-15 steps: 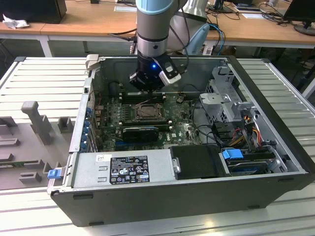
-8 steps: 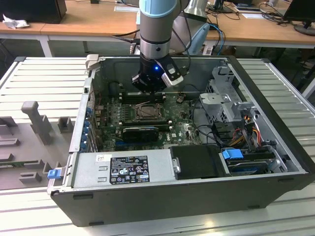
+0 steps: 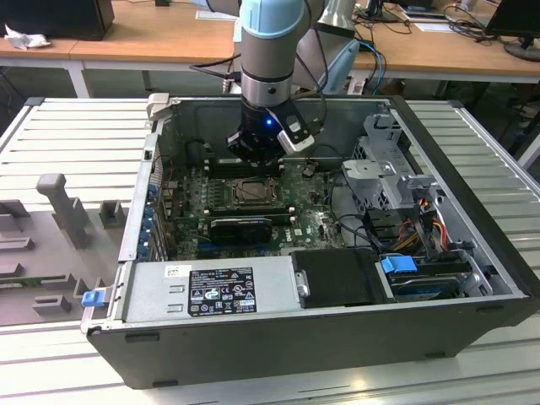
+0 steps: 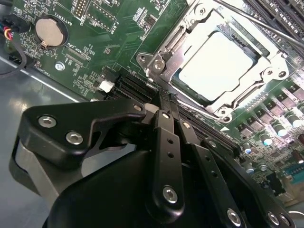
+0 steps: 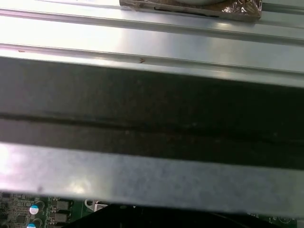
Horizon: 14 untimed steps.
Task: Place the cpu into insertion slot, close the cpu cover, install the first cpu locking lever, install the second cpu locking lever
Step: 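Install the first cpu locking lever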
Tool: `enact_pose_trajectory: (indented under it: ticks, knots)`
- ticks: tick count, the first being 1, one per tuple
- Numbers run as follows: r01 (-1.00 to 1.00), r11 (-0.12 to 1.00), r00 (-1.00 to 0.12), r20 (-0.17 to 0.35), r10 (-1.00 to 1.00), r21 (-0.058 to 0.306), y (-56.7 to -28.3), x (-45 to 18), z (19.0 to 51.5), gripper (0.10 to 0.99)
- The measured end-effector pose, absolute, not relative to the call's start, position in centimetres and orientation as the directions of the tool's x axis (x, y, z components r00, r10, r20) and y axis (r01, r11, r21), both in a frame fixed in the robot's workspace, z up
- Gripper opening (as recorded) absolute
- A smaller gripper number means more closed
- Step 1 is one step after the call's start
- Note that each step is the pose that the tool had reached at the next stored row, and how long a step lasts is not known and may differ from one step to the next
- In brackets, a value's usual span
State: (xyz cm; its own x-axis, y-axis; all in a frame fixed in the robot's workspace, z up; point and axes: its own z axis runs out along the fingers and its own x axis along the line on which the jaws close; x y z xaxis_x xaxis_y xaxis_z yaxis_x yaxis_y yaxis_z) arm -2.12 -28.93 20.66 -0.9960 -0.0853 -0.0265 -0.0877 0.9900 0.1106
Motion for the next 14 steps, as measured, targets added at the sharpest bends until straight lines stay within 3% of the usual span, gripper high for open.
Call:
enact_pose_trajectory:
  ticks: [14]
  knots:
    - [-0.085,0.991,-0.996,-0.025,-0.083,0.099,-28.94,-2.05,20.05,0.106]
